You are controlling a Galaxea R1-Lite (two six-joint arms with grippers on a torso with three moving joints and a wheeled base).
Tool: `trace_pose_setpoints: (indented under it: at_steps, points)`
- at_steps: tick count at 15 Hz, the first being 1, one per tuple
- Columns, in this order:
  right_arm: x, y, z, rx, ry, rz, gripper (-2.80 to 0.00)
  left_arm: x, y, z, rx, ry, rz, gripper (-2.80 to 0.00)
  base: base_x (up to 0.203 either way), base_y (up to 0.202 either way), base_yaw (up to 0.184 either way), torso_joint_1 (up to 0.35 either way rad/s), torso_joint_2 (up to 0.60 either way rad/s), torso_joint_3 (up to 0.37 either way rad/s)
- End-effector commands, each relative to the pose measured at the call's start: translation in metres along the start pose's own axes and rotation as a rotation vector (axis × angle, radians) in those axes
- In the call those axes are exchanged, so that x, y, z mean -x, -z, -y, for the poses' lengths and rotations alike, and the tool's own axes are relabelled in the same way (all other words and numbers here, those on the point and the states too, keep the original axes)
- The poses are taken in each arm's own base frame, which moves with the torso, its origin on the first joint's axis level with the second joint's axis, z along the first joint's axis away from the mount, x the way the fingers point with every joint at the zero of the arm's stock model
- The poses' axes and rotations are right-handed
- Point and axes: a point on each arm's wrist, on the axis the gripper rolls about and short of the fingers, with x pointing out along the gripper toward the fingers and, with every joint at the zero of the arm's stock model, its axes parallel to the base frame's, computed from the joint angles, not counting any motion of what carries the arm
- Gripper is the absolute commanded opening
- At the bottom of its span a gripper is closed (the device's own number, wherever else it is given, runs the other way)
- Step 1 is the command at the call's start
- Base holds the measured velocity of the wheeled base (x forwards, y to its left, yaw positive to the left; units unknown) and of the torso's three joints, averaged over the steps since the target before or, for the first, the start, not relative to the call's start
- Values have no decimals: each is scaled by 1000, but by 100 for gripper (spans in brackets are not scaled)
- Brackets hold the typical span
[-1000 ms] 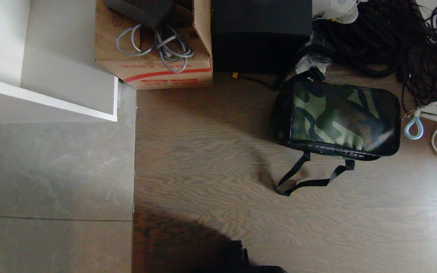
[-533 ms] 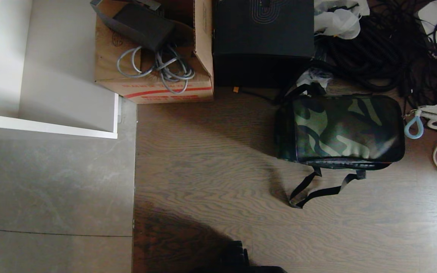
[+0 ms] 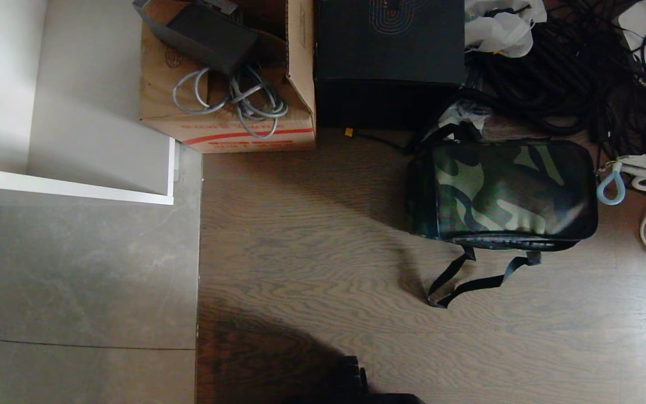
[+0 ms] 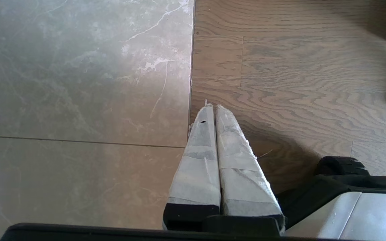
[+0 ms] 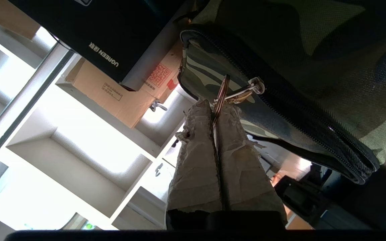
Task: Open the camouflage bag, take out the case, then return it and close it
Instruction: Open the top of the storage box
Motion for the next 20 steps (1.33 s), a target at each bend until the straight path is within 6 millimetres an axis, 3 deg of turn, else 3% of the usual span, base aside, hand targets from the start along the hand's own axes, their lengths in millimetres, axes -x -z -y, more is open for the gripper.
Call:
trace_pose_setpoints:
  at_steps: [1, 12, 17, 20]
  points:
    - [0, -1, 0, -4, -3, -8, -280, 0, 0, 0, -1, 0, 0, -280, 0, 0, 0, 0, 0, 0]
    - [-20, -28, 2, 51, -15, -44, -280, 0, 0, 0, -1, 0, 0, -280, 0, 0, 0, 0, 0, 0]
    - [-39, -27, -1, 117, -29, -81, -280, 0, 0, 0, -1, 0, -1, -280, 0, 0, 0, 0, 0, 0]
    - [-37, -27, -6, 150, -31, -77, -280, 0, 0, 0, -1, 0, -1, -280, 0, 0, 0, 0, 0, 0]
